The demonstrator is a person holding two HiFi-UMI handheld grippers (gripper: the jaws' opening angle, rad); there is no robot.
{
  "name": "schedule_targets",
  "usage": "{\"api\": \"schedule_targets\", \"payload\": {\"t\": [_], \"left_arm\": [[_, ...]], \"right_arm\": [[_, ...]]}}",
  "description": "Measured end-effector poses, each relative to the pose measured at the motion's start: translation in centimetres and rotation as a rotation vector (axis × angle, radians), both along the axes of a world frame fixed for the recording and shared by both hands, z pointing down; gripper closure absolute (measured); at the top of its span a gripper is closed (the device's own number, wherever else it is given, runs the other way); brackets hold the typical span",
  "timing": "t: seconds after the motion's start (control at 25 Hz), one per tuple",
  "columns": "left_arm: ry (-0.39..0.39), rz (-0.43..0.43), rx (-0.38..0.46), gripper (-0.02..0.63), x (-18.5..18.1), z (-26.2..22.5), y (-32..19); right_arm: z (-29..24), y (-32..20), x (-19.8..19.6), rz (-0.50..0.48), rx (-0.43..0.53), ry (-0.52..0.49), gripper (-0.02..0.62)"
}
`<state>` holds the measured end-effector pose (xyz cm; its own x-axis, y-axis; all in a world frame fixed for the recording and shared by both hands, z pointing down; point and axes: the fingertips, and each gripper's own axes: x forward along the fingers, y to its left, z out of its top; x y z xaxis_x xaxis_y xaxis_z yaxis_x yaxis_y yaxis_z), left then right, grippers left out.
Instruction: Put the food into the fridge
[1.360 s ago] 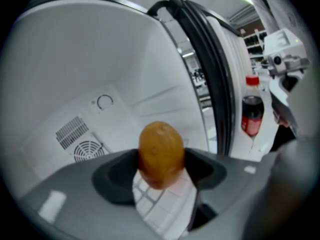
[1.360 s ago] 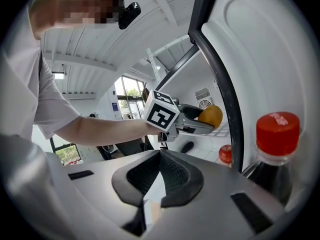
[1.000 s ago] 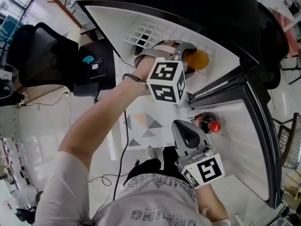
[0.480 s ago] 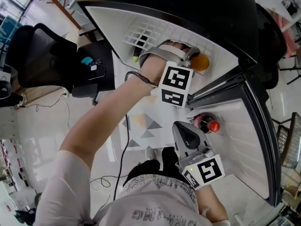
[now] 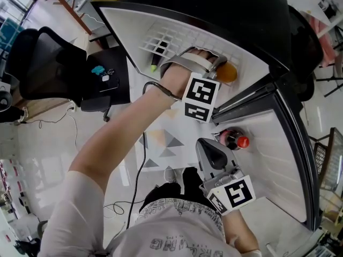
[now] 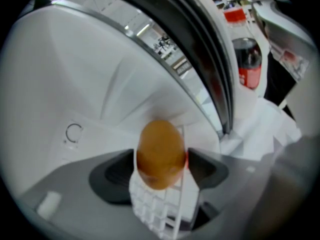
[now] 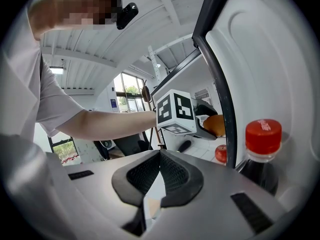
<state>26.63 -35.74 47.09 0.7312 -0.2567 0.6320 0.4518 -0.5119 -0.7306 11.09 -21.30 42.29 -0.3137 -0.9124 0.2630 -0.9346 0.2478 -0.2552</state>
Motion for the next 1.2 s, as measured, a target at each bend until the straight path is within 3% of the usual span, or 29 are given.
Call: {"api": "schedule_targets", "payload": {"t": [0.96,1.2], "left_arm": [[0.061,-0.037,-0.045,0.265,-2.7,-2.2,1.3],[0.117,-0.079,-0.103,0.33,-5.4,-3.2,2.3]], "right_arm": [[-1.4,1.0,-0.5,0.024,0.029,0.011,0.594],[-2.6,1.7,-0.5,0.043,0.054,0.025,0.594]]}}
